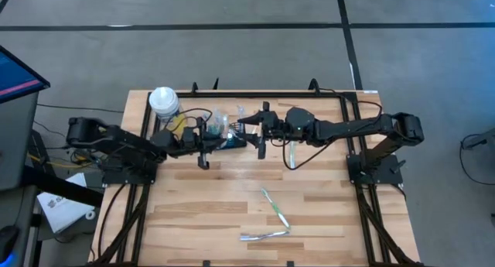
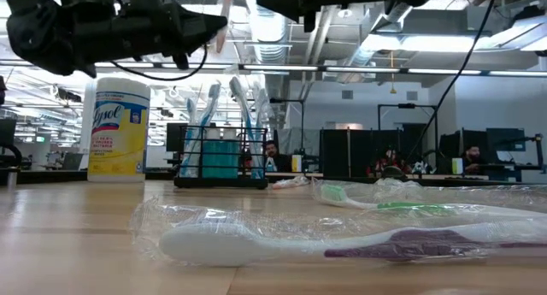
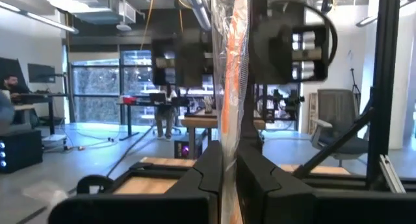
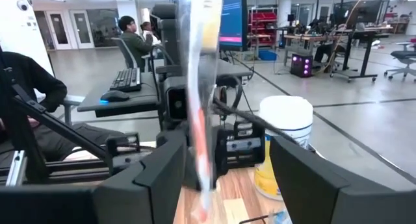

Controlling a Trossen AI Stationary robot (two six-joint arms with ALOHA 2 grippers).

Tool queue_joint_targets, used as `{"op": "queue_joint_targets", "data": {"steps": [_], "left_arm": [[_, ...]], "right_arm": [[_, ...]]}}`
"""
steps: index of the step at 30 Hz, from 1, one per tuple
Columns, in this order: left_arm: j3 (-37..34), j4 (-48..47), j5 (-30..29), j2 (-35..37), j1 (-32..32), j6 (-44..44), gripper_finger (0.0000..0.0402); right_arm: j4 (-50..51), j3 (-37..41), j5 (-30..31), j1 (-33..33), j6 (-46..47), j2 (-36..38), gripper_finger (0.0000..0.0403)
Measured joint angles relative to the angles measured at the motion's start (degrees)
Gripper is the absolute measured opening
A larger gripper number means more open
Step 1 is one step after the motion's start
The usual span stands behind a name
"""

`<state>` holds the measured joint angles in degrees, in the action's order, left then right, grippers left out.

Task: Pick & Place toothbrushing station
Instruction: Put the right orange toothbrush into the mesh organizer

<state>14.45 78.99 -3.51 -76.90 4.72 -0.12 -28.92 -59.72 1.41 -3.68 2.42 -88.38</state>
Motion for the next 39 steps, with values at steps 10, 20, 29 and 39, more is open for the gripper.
{"op": "queue_joint_targets", "data": {"steps": [10, 20, 29, 39], "left_arm": [[6.5, 0.2, 0.0, -8.0, -0.4, 0.1, 0.0014], [8.0, 0.1, 0.1, -11.3, -0.4, 0.0, 0.0015], [8.0, -0.1, 0.1, -11.4, -0.7, -0.1, 0.0015], [8.0, 0.0, 0.1, -11.4, -0.7, -0.1, 0.0055]], "right_arm": [[0.2, 0.0, 0.0, 0.3, 0.0, 0.0, 0.0214], [0.2, 0.0, 0.0, 0.2, 0.0, 0.0, 0.0207], [1.0, 0.0, -0.1, 0.3, -1.1, 1.4, 0.009], [2.0, -0.1, -3.1, 0.3, -2.4, 1.5, 0.0009]]}}
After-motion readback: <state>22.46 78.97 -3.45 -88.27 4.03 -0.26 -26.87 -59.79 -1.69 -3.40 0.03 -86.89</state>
